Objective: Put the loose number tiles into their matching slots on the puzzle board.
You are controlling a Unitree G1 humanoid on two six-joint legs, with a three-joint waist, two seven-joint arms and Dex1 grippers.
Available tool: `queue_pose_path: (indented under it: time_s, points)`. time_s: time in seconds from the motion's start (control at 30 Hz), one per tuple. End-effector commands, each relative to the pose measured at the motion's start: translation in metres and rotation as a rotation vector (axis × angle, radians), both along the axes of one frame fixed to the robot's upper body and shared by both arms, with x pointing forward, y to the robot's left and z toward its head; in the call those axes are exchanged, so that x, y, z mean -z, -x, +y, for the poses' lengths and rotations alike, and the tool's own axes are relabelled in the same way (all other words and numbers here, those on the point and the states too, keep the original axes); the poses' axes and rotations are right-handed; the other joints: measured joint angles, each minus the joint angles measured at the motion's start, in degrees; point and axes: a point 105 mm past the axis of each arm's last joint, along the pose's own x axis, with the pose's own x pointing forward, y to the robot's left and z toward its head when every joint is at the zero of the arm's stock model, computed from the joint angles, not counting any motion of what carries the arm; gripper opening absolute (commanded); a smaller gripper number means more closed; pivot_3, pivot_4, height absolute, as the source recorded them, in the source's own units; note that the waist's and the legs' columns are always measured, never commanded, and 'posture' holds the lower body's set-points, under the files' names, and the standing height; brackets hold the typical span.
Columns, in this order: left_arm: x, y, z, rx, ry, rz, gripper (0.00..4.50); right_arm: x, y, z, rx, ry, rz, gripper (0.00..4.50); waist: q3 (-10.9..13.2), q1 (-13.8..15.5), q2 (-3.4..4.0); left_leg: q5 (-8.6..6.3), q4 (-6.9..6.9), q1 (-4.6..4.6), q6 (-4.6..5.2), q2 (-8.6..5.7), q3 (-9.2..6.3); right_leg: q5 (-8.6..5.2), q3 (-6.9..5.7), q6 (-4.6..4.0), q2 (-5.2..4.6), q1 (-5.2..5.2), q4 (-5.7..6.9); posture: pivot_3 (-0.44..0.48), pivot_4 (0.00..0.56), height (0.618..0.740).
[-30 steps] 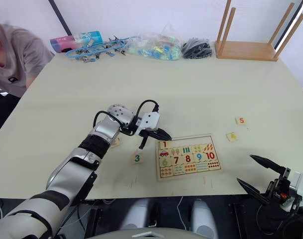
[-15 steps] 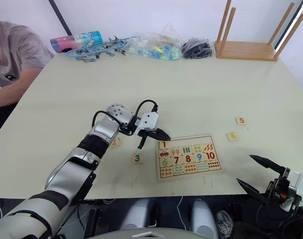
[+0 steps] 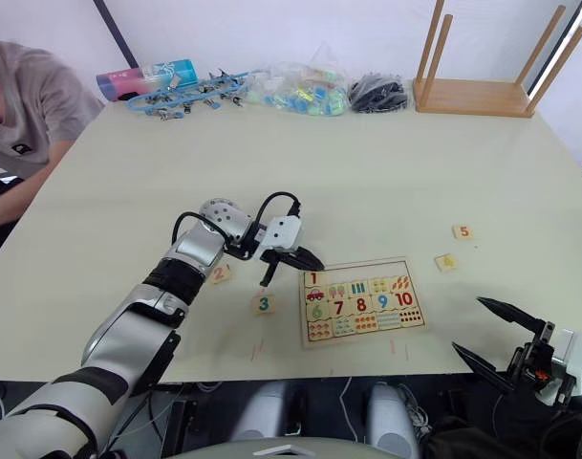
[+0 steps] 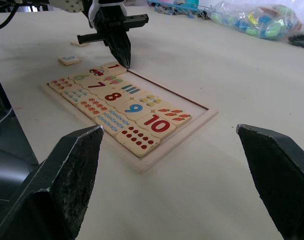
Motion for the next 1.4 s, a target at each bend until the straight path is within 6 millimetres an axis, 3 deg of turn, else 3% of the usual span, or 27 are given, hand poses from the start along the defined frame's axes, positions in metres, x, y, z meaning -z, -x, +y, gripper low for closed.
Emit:
queue_pose_path:
  time_s: [0.03, 0.57, 0.83, 1.1, 1.4]
  points:
    - [-0.008, 0.001, 0.001, 0.011, 0.027, -0.023, 0.04, -0.004, 0.001, -0.002, 0.003, 0.011, -0.021, 4.50, 0.00, 0.00, 0.00, 0.00, 0.00, 0.00, 0.00, 0.00, 0.00, 0.00, 0.00, 0.00, 0.00, 0.00, 0.00, 0.000, 0.150, 0.740]
    - [-0.005, -0.001, 0.010, -0.033, 0.023, -0.018, 0.04, -0.004, -0.002, -0.001, -0.008, 0.011, -0.018, 4.50, 0.00, 0.01, 0.00, -0.01, 0.00, -0.03, 0.01, -0.05, -0.18, -0.01, 0.33, -0.03, 0.50, 0.00, 0.02, 0.000, 0.150, 0.740]
    - [-0.024, -0.002, 0.013, -0.093, 0.178, 0.008, 0.04, -0.005, -0.004, -0.003, -0.006, 0.003, -0.018, 4.50, 0.00, -0.02, 0.00, -0.01, 0.00, -0.04, 0.02, 0.02, -0.24, -0.05, 0.86, -0.10, 0.90, 0.00, 0.03, 0.000, 0.150, 0.740]
    - [-0.033, 0.004, 0.041, -0.206, 0.310, 0.077, 0.04, -0.007, -0.009, -0.006, 0.015, -0.020, -0.023, 4.50, -0.01, 0.01, 0.02, 0.00, 0.00, -0.02, 0.00, 0.09, -0.26, -0.06, 0.86, -0.12, 0.89, 0.00, 0.05, 0.000, 0.150, 0.740]
    - [-0.041, 0.007, 0.090, -0.442, 0.457, 0.077, 0.04, -0.007, -0.011, -0.015, 0.069, -0.022, -0.001, 4.50, -0.01, -0.03, 0.03, 0.05, 0.00, -0.01, -0.08, 0.09, -0.27, -0.06, 0.86, -0.11, 0.85, 0.01, 0.07, 0.000, 0.150, 0.740]
